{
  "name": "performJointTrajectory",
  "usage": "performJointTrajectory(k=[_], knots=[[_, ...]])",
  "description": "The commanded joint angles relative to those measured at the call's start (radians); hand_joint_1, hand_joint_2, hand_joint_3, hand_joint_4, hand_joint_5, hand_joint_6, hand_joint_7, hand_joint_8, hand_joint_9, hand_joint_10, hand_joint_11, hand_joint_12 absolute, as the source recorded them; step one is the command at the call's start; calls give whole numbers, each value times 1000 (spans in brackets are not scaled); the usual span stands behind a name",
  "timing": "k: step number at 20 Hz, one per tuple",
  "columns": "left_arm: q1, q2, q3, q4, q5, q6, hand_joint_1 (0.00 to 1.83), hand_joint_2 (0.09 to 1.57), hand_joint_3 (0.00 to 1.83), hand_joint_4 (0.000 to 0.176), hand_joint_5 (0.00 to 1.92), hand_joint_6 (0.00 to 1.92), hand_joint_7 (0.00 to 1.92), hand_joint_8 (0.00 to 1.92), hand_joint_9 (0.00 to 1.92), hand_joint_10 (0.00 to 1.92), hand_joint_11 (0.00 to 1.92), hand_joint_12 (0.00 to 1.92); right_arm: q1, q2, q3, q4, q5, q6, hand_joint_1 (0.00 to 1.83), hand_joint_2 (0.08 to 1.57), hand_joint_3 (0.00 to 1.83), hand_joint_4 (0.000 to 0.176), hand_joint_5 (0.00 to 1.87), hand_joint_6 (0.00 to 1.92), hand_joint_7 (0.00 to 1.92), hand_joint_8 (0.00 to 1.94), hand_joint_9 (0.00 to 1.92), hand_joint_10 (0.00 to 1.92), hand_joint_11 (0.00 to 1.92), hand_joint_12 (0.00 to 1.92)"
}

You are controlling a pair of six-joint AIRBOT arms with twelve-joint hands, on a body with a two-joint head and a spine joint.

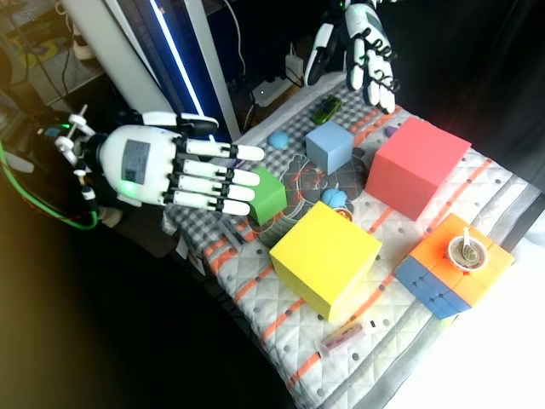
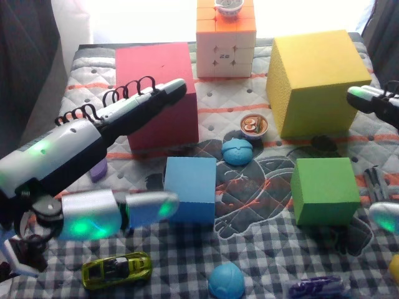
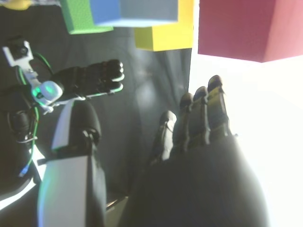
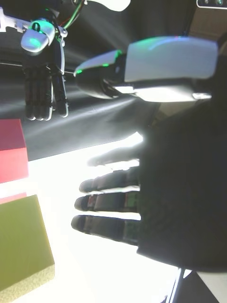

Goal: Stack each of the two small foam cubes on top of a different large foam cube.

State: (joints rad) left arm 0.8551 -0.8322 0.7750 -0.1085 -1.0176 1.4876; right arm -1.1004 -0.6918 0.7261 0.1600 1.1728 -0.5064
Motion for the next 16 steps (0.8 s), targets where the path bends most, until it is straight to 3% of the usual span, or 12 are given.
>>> performJointTrajectory(k=[1, 4, 6, 7, 8, 11, 13, 14, 16], knots=[[-17, -1, 3, 16, -106, -6, 505, 1204, 12, 80, 0, 0, 0, 0, 0, 0, 0, 0, 14, 1, 6, 6, 114, 5, 609, 1136, 11, 0, 0, 0, 0, 0, 0, 0, 0, 293], [-23, -7, 4, 20, -99, -6, 492, 1210, 9, 80, 0, 0, 0, 0, 0, 0, 0, 0, 14, -2, 6, 7, 109, 5, 605, 1133, 0, 0, 0, 0, 0, 0, 0, 0, 0, 603], [-25, -12, 5, 24, -82, -6, 561, 1190, 0, 67, 0, 0, 0, 0, 0, 0, 0, 0, 15, -9, 8, 6, 95, 5, 612, 1127, 0, 0, 0, 0, 0, 0, 0, 0, 0, 836], [-26, -14, 5, 25, -73, -6, 591, 1175, 0, 52, 0, 0, 0, 0, 0, 0, 0, 0, 15, -13, 10, 6, 88, 5, 595, 1119, 0, 0, 0, 0, 0, 0, 0, 0, 0, 849], [-26, -17, 4, 29, -59, -6, 606, 1168, 0, 51, 0, 0, 0, 0, 0, 0, 0, 0, 18, -19, 13, 5, 78, 5, 592, 1107, 0, 0, 0, 0, 0, 0, 0, 0, 0, 899], [-26, -26, 8, 35, -14, -6, 623, 1141, 0, 77, 0, 0, 0, 0, 0, 0, 0, 0, 28, -31, 22, 3, 39, 5, 582, 1071, 0, 0, 0, 0, 0, 0, 17, 10, 0, 990], [-32, -47, 24, 26, 22, -7, 659, 1109, 0, 71, 0, 0, 0, 0, 0, 0, 0, 0, 63, -55, 46, -2, -32, 5, 583, 1066, 0, 0, 0, 0, 0, 0, 25, 19, 0, 1110], [-37, -57, 33, 20, 40, -7, 678, 1100, 0, 76, 0, 0, 0, 0, 0, 0, 0, 0, 81, -69, 58, -5, -65, 5, 607, 1058, 0, 0, 0, 0, 0, 0, 20, 19, 0, 1135], [-55, -85, 57, 7, 90, -7, 701, 1079, 0, 72, 0, 0, 0, 0, 0, 0, 0, 0, 126, -102, 85, -18, -138, 5, 674, 1044, 0, 0, 0, 0, 0, 0, 27, 28, 0, 983]])
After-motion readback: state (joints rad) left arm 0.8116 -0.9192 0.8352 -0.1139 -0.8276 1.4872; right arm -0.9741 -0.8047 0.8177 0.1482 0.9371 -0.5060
